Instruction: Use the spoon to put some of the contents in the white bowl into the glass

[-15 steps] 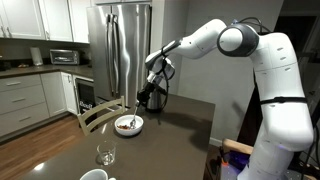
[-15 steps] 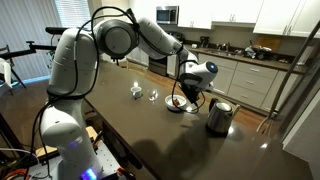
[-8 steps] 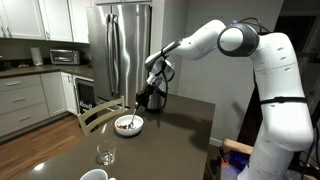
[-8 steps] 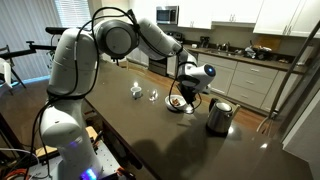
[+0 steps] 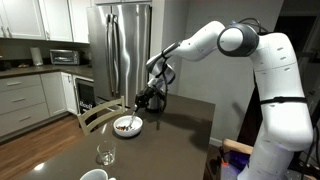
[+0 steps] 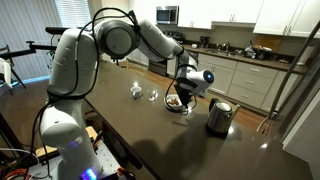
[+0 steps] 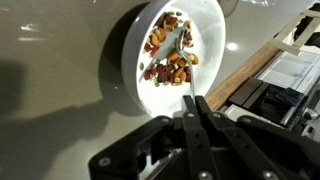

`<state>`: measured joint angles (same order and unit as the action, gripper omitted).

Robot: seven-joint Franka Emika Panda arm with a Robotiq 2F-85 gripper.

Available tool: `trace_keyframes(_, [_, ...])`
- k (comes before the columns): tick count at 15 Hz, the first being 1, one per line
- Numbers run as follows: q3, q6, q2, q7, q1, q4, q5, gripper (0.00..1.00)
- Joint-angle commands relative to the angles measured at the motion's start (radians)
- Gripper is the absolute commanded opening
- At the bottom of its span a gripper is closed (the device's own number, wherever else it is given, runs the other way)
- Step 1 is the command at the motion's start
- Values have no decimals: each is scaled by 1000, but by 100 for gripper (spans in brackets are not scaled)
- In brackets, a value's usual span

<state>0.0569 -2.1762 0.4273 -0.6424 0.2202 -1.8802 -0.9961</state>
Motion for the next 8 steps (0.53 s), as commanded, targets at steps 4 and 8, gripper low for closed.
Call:
trace_keyframes(4, [11,120,9,-13,64,-9,-145,5])
trace_keyframes(8, [45,162,25,-11,86,-5,-204,5])
